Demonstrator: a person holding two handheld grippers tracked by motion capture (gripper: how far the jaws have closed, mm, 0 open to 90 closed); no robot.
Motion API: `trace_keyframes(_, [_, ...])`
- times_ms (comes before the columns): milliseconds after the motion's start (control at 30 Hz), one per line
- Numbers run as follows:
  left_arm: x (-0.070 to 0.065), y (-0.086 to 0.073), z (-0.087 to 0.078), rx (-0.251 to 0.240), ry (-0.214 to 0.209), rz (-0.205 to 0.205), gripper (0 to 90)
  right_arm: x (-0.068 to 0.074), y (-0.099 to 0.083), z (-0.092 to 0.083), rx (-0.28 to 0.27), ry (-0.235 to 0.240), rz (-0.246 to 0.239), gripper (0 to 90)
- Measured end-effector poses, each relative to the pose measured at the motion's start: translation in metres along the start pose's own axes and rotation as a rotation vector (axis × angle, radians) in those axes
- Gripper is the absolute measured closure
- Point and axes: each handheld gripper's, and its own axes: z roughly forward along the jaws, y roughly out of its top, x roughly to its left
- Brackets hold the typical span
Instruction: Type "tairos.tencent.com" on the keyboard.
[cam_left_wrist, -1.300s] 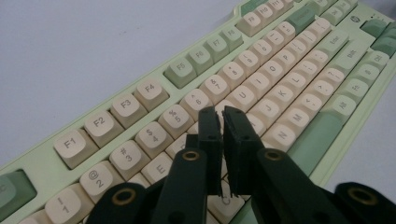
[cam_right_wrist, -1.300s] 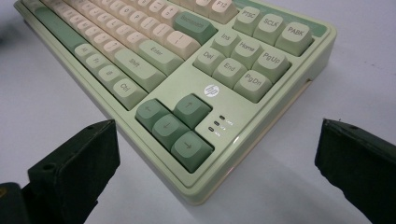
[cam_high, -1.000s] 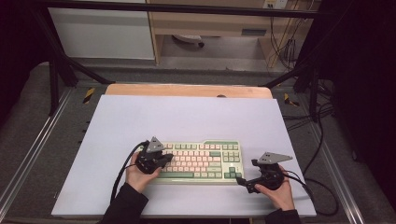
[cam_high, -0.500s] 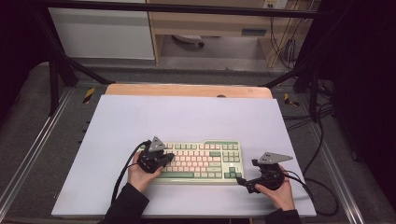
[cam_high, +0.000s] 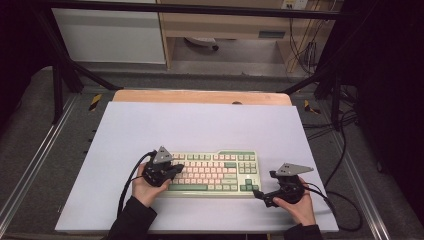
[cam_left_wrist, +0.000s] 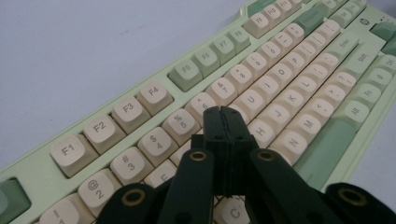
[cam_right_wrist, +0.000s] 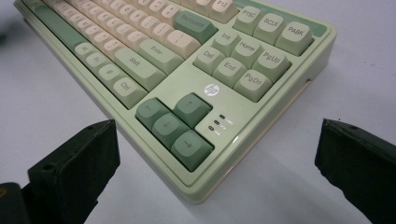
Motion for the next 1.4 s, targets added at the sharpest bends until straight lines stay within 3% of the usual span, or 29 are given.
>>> trace_keyframes(933, [0.024, -0.031, -0.039, -0.018, 0.058, -0.044, 89.9, 0.000, 0.000, 0.001, 0.002, 0.002, -0.001, 0.5])
trace_keyframes(1400, [0.028, -0.040, -0.032, 0.004, 0.057, -0.049, 89.9, 0.001, 0.000, 0.000, 0.004, 0.003, 0.000, 0.4])
